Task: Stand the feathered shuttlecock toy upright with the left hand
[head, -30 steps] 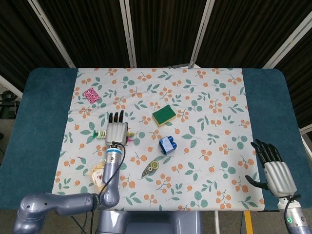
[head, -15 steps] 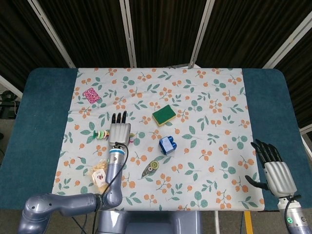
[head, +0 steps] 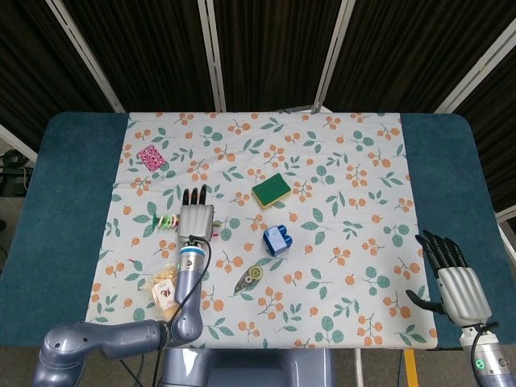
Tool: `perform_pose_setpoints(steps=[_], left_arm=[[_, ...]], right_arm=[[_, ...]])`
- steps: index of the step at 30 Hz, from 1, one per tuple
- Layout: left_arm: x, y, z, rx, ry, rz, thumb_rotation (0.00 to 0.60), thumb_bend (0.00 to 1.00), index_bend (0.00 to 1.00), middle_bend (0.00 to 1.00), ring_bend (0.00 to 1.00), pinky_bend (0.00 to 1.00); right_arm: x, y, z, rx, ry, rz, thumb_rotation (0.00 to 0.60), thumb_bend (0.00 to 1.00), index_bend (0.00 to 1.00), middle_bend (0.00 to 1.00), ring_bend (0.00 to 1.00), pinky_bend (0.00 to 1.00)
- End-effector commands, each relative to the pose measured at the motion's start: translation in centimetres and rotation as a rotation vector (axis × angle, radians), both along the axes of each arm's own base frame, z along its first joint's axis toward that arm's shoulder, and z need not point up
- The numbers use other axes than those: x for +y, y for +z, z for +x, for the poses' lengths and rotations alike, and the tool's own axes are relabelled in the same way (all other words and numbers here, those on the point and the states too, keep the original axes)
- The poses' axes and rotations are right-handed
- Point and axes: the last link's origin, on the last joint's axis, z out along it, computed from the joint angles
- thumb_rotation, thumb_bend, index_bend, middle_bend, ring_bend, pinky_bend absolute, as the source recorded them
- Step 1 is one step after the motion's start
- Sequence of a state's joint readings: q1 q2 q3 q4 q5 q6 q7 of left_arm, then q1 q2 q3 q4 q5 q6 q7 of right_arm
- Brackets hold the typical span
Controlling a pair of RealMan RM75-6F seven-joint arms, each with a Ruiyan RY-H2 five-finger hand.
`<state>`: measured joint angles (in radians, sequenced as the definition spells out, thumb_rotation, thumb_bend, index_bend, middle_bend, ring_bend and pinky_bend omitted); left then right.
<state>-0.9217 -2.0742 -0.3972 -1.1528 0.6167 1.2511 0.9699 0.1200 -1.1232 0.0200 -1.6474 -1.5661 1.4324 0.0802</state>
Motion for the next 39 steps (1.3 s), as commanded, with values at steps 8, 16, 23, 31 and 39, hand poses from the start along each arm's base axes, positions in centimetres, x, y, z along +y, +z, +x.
perform_pose_setpoints(steps=[8, 16, 23, 31, 39], left_arm=[[-0.2, 0.5, 0.4, -0.017, -0.018, 0.006, 0.6, 0.5, 0.59, 0.0, 0.0, 0.0], [-0.9, 3.0, 1.5, -0.071, -0.075, 0.026, 0.6, 0.5, 0.6, 0.0, 0.0, 0.0], [-2.2, 7.1, 1.7, -0.162, -0.117, 0.069, 0.6, 0.5, 0.6, 0.0, 0.0, 0.0], [-3.7, 11.9, 0.8, -0.39, -0.094, 0.143, 0.6, 0.5, 0.61, 0.0, 0.0, 0.0], [-5.4, 14.5, -1.8, -0.567, -0.062, 0.189, 0.6, 0.5, 0.61, 0.0, 0.0, 0.0]], right_arm=[[0.0, 0.0, 0.0, 0.003, 0.0, -0.002, 0.6, 0.11, 0.05, 0.0, 0.0, 0.0], [0.0, 0.0, -0.1, 0.011, 0.002, -0.005, 0.6, 0.11, 0.05, 0.0, 0.0, 0.0], [0.1, 0.1, -0.1, 0.024, 0.007, -0.012, 0.6, 0.11, 0.05, 0.0, 0.0, 0.0], [0.2, -0.1, -0.1, 0.04, 0.012, -0.014, 0.6, 0.11, 0.05, 0.0, 0.0, 0.0], [0.1, -0.2, -0.1, 0.052, 0.015, -0.016, 0.6, 0.11, 0.05, 0.0, 0.0, 0.0]])
